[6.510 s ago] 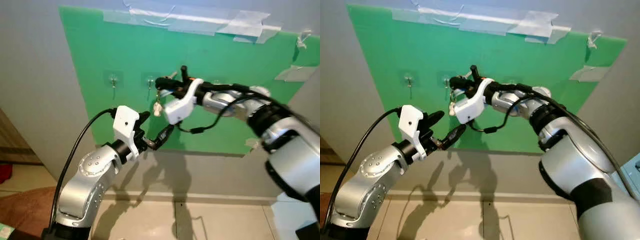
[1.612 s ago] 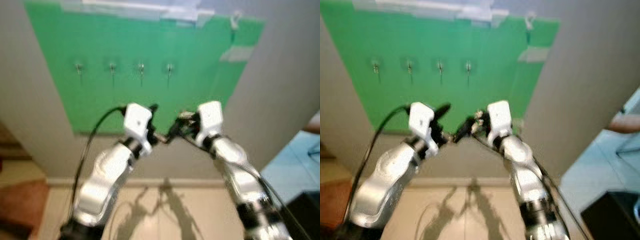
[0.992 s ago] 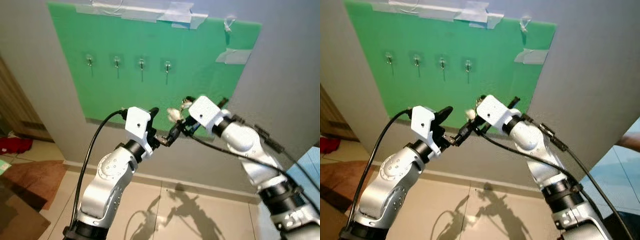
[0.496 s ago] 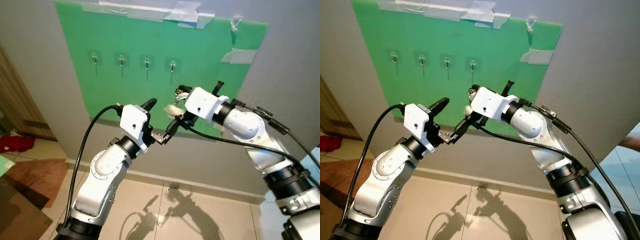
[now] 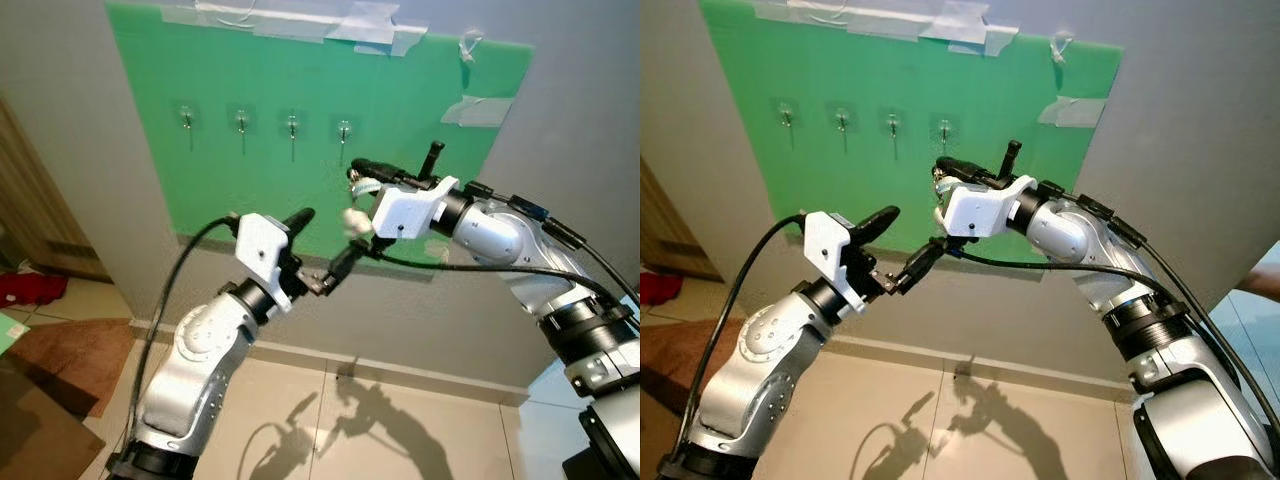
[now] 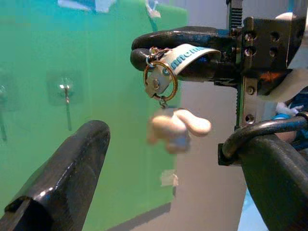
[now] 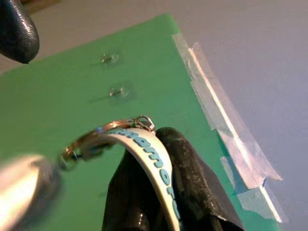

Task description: Hang keys on a hook

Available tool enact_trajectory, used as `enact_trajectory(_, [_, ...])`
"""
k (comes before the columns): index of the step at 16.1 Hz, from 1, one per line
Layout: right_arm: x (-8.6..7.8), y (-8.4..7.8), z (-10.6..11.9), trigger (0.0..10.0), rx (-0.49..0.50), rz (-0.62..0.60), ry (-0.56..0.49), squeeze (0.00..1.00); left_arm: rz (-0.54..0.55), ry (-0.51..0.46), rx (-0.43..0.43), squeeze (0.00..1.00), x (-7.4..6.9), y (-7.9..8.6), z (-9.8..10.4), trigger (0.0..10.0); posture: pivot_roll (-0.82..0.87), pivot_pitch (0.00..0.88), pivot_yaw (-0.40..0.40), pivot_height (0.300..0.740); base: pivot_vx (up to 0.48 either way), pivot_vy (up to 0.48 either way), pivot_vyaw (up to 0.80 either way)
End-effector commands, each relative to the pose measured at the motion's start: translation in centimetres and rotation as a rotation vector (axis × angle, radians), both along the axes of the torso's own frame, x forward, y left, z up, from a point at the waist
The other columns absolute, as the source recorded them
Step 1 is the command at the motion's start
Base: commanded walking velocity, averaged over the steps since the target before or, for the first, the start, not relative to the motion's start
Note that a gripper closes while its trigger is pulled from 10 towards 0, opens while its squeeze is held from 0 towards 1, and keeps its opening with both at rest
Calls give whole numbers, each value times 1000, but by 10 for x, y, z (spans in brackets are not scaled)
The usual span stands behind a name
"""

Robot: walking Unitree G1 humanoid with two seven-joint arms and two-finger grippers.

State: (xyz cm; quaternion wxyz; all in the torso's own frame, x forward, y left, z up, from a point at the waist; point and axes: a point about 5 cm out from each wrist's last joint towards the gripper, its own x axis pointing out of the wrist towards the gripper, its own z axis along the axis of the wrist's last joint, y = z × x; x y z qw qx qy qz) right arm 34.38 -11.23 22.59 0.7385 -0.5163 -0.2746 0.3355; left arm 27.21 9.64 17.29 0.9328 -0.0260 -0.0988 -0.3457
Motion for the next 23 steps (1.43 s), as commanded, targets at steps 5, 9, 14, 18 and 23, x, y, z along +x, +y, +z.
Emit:
enact_trajectory(5, [6, -20, -13, 0, -19, -42, 39, 0, 254, -105, -113, 0, 14, 67, 60, 10000, -37, 0, -13, 740, 0, 0, 0])
enact_trajectory(9, [10, -24, -19, 0, -10, -65, 59, 0, 123, 52, 95, 0, 3, 63, 27, 10000, -33, 0, -14, 740, 0, 0, 0])
enact_trajectory(14, [11, -18, -26, 0, 2, -54, 77, 0, -112, 180, 182, 0, -27, 24, -3, 10000, -28, 0, -19, 740, 0, 0, 0])
enact_trajectory(18, [8, -8, -11, 0, 36, 8, 50, 0, 41, 140, 194, 0, -11, 38, -9, 10000, -29, 0, -19, 740, 0, 0, 0])
enact_trajectory(23, [-2, 0, 6, 0, 87, 86, 59, 0, 100, 145, 227, 0, 0, 48, -24, 10000, -41, 0, -12, 740, 0, 0, 0])
